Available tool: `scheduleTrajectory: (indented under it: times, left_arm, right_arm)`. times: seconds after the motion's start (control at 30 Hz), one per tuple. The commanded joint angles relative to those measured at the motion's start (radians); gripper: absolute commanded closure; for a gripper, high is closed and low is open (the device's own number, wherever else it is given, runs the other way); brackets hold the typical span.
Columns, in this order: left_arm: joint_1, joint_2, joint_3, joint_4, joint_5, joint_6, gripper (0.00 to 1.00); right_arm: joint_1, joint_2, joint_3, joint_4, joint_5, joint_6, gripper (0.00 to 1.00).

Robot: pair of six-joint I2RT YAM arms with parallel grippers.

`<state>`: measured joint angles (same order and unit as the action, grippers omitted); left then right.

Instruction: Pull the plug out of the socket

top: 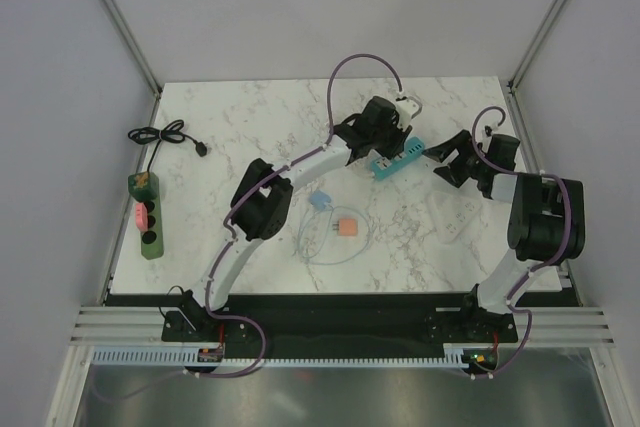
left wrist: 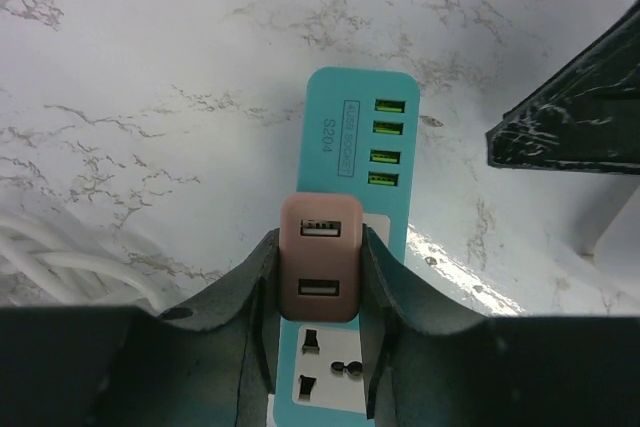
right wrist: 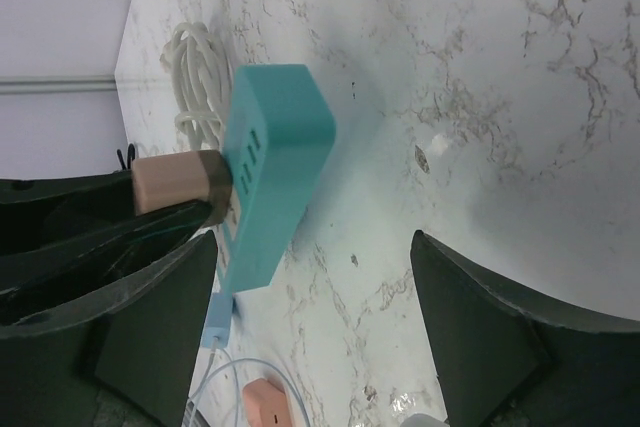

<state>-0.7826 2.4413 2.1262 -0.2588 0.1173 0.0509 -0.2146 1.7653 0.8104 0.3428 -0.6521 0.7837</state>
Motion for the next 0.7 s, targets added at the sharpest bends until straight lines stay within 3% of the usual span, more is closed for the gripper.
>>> scheduleTrajectory:
  times: [0.0, 0.5, 0.67]
  left_arm:
    - [-0.015, -0.140, -0.011, 0.065, 0.032, -0.042, 0.98]
    - [-0.072, -0.171, -0.041, 0.073, 0.033, -0.057, 0.98]
    - [-0.072, -0.174, -0.045, 0.062, 0.007, -0.057, 0.98]
  right_arm:
    - [0.012, 0.006, 0.006, 0.048, -0.014, -0.004, 0.14]
    - [0.008, -0.059, -0.065, 0.185, -0.063, 0.060, 0.13]
    - [0.007, -0.105, -0.053, 0.087, -0.026, 0.003, 0.13]
